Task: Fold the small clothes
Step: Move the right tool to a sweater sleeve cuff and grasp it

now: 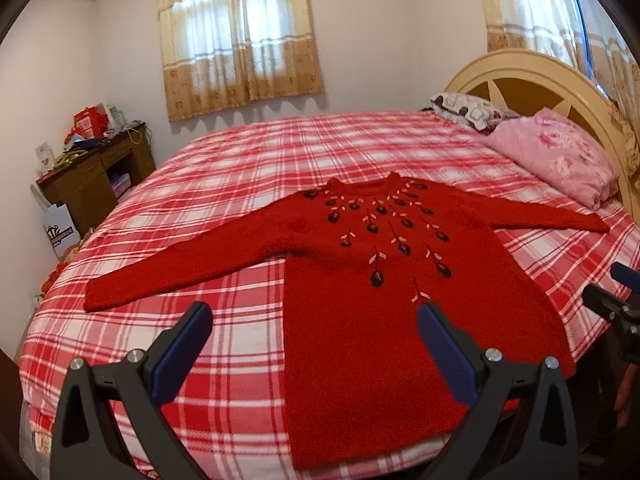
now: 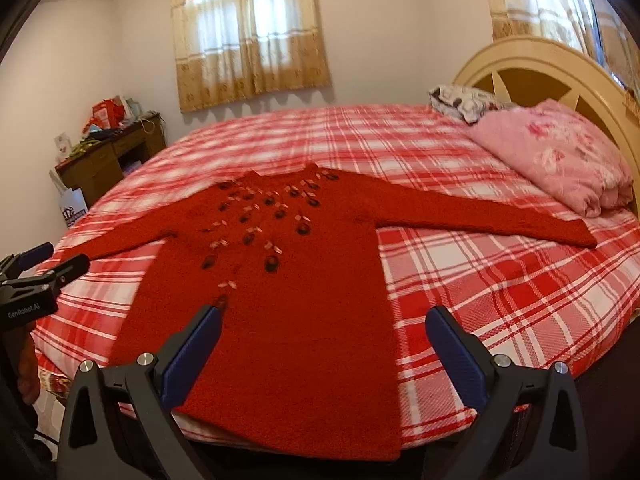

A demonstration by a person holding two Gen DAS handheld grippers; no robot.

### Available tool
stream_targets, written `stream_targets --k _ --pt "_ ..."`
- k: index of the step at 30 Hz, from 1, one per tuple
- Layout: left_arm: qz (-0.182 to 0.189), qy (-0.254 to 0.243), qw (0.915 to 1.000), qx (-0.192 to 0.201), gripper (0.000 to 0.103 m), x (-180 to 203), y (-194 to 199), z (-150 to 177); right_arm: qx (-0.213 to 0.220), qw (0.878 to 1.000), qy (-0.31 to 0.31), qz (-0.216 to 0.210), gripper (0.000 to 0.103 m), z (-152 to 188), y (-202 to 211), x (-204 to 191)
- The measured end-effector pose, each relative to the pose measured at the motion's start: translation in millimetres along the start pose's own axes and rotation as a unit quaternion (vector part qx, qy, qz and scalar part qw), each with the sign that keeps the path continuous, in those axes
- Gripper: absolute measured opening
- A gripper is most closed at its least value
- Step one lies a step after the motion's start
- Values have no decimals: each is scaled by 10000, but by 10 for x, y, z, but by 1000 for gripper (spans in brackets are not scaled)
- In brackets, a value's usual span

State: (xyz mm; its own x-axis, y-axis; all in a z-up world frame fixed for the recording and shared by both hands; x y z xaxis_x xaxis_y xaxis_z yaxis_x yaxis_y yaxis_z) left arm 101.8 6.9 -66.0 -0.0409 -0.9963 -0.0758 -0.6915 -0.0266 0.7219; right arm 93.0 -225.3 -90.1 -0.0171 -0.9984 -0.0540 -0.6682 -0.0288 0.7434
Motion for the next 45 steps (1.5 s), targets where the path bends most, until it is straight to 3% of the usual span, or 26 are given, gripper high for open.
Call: stream_targets --k 2,6,11,20,31,34,35,38,45 --pt "0 -41 10000 -69 103 6 -124 -35 -36 9999 -48 111 101 -58 -114 139" --pt "-121 -126 9996 -200 103 -8 -376 -132 -172 9988 -297 348 87 -185 -306 512" --pt "-368 -128 9989 -254 103 -53 -667 -257 -377 9933 -866 665 79 -347 -562 1182" --pt "-558 -62 9968 -564 103 -74 -1213 -457 -538 9718 -1977 1169 78 -615 -690 2374" --pt "-857 -184 9932 -767 103 -27 -1739 -716 -524 9449 -2611 1903 74 -889 -637 3453" --pt "-979 -238 9916 -808 103 -37 -1859 -759 -687 9343 -2939 1897 72 -947 -711 3767" --pt "-1005 -222 9913 -822 103 -55 -1889 -770 -754 9331 -2968 1886 70 -954 -737 3807" --pt "-1022 -96 9908 -877 103 -140 -1965 -805 -1060 9275 -3045 1889 47 -975 -880 3965" --pt "-1143 46 9890 -939 103 -270 -2082 -820 -1156 9287 -3096 1684 43 -1044 -1037 4044"
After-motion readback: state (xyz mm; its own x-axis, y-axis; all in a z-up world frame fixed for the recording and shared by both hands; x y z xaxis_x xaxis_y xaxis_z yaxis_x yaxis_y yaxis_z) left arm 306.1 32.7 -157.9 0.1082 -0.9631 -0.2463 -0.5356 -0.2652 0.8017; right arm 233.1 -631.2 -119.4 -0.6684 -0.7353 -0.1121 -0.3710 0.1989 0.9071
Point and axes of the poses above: each gripper's, at about its wrist camera, not at the fingertips, and y roughly against the way its jaws point, x to its right, z to its underside, the point moved 2 cm from there along -y, roughly the way its jaws point, and after that the axes turned 10 degrees about -x, right-handed, at the moved point
